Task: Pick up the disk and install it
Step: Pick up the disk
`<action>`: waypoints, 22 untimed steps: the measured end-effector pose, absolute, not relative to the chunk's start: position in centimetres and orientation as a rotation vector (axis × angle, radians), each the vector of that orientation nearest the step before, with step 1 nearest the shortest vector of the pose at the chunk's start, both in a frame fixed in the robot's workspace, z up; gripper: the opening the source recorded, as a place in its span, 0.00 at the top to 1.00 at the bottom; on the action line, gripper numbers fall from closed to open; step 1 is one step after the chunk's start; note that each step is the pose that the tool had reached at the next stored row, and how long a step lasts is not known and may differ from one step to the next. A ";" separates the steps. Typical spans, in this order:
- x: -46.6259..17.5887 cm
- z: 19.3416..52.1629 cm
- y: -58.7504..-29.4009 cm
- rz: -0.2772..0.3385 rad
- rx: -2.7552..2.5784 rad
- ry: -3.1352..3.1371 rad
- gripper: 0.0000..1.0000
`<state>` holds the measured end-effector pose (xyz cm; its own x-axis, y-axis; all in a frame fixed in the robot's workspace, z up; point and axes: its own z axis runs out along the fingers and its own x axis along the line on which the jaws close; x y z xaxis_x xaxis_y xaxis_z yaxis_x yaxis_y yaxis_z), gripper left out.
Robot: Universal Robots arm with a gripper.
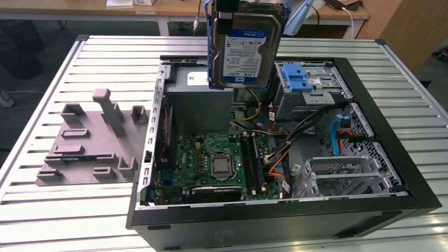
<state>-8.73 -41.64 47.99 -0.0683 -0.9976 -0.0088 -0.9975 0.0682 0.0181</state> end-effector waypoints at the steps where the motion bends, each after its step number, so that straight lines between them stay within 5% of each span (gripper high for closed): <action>1: -8.6 48.0 -41.7 -0.030 2.140 -2.292 0.63; 22: -7.2 48.0 -43.2 -0.031 2.129 -2.301 0.63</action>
<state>-7.23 -43.17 48.00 -0.0776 -0.9969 -0.0088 -0.9968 0.0775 0.0184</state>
